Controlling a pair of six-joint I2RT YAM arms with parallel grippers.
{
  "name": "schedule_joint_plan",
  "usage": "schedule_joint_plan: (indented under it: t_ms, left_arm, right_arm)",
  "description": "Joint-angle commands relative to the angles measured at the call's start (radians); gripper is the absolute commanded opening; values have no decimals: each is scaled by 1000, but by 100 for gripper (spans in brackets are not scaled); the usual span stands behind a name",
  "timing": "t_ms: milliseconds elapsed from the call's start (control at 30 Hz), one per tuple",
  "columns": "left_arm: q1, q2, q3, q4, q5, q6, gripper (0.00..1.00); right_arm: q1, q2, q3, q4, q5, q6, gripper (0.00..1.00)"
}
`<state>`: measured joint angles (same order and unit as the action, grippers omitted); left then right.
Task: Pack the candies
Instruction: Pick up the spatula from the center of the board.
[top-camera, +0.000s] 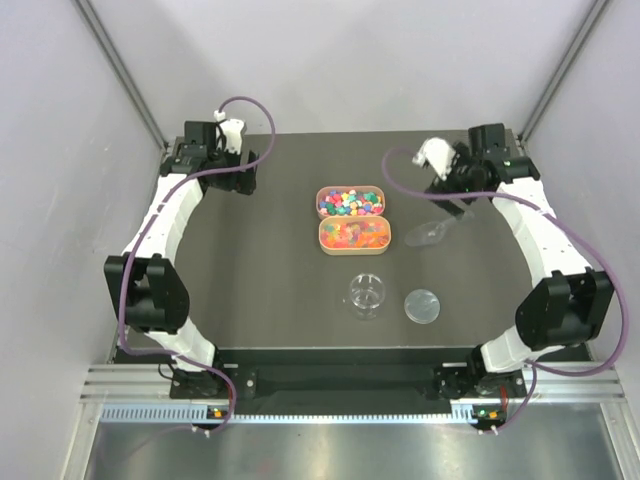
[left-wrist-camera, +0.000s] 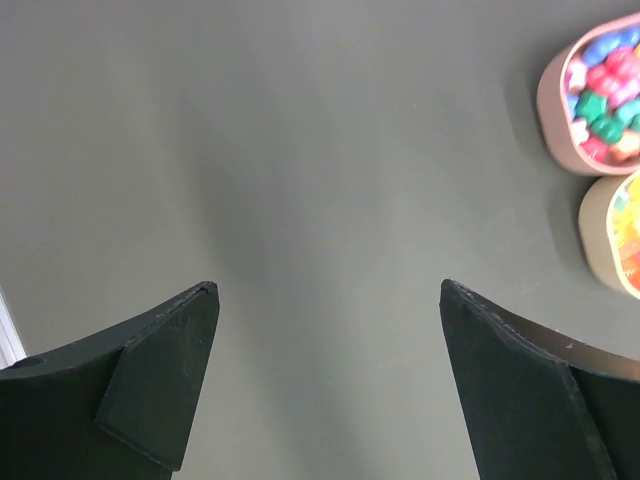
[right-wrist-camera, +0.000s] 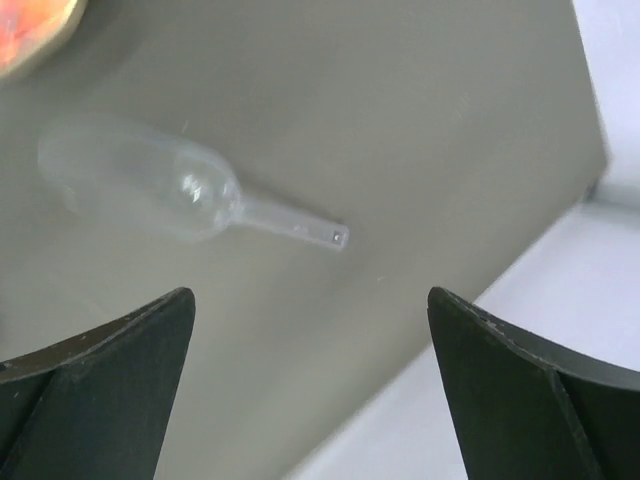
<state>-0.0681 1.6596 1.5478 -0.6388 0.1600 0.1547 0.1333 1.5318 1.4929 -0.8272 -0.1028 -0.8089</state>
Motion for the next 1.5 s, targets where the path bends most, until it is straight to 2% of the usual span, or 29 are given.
schedule_joint_plan:
  t_ms: [0, 67, 133, 167, 267, 300, 400, 567, 700, 867, 1200, 1467]
  left_arm:
    - [1, -6, -18, -22, -13, 66, 96]
    - [1, -14, -26, -30, -20, 66, 95]
    - [1, -24, -35, -35, -20, 68, 95]
    - [1, -37, -51, -36, -22, 71, 95]
    - [1, -64, -86, -45, -40, 77, 95]
    - [1, -72, -97, -47, -49, 85, 95]
    - [1, -99, -141, -56, -63, 101, 95]
    - [1, -129, -190, -76, -94, 131, 95]
    - [1, -129, -199, -93, -117, 158, 95]
    - [1, -110, -187, -88, -122, 158, 95]
    - [1, -92, -172, -78, -105, 138, 95]
    - [1, -112, -187, -96, -111, 147, 95]
  right_arm:
    - [9, -65, -112, -116, -156, -592, 100]
    - [8, -30, -134, -136, -169, -729, 99]
    - [3, 26, -71, -202, -205, -821, 95]
    - [-1, 62, -31, -310, -219, -840, 93]
    - [-3, 250, 157, -487, -247, -880, 85]
    - [-6, 283, 238, -513, -250, -885, 84]
    - [-18, 370, 340, -571, -247, -920, 84]
    - [-46, 430, 369, -642, -170, -1044, 83]
    - [-77, 409, 278, -638, -135, -1138, 82]
    - [-80, 409, 230, -624, -140, -1145, 81]
    - [-92, 521, 308, -550, -115, -1067, 80]
    - [-109, 570, 288, -486, -80, -1059, 77]
